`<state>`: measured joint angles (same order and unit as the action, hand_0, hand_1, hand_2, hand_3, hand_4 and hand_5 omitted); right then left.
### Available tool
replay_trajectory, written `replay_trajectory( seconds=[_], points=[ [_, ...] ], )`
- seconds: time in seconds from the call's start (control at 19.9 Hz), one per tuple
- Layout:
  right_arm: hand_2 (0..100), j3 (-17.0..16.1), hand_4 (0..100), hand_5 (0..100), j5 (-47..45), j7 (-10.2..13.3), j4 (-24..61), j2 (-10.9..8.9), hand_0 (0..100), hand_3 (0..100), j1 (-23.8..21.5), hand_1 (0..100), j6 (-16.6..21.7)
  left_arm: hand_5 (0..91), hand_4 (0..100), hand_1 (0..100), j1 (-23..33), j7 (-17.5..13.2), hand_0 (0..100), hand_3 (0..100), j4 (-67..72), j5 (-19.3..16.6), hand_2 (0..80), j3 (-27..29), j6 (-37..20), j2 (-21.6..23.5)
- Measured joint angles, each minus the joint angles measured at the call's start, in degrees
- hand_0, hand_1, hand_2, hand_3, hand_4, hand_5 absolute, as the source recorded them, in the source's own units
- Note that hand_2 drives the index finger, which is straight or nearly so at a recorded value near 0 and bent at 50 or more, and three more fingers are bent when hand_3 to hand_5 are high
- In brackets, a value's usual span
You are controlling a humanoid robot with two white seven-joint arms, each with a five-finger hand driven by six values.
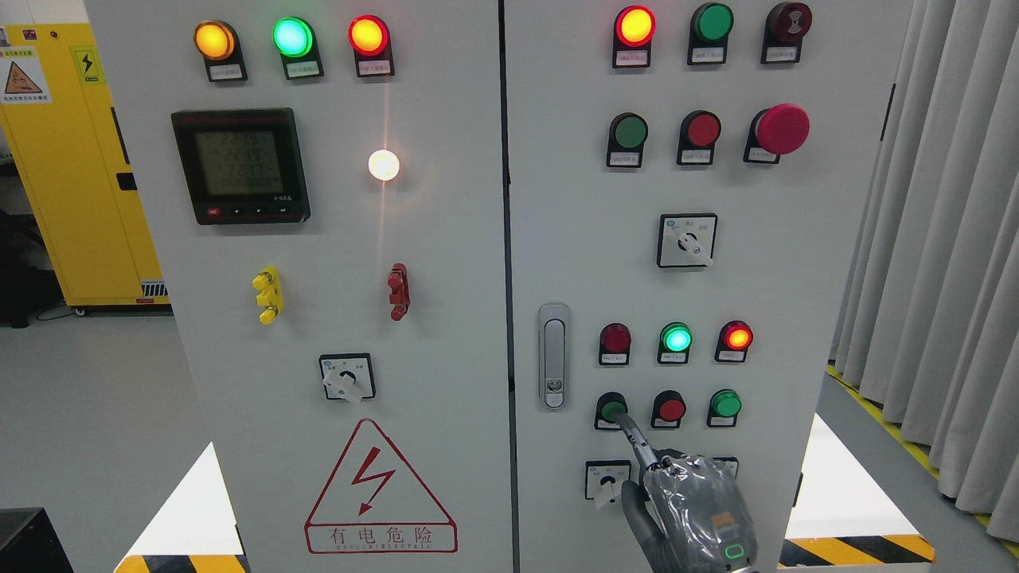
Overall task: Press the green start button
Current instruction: 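Press the green push button inward with the right hand's fingertip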
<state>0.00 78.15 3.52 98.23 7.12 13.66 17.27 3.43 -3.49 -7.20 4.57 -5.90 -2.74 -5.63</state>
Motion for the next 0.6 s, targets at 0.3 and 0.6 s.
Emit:
replay_trajectory(
  seconds=[0.3, 0.6],
  points=[
    [0, 0.0, 84, 89, -0.07, 0.13, -0.6, 0.03, 78, 79, 0.33, 89, 0.0, 0.0, 0, 56, 0.0, 0.08, 12, 0, 0.0, -0.01, 0.0, 0.0, 0.0, 0.0],
    [0, 0.02, 84, 89, -0.1, 0.58, -1.11, 0.07, 79, 79, 0.41, 89, 0.0, 0.0, 0, 56, 0.0, 0.09, 12, 0, 0.0, -0.02, 0.0, 0.0, 0.0, 0.0]
  ],
)
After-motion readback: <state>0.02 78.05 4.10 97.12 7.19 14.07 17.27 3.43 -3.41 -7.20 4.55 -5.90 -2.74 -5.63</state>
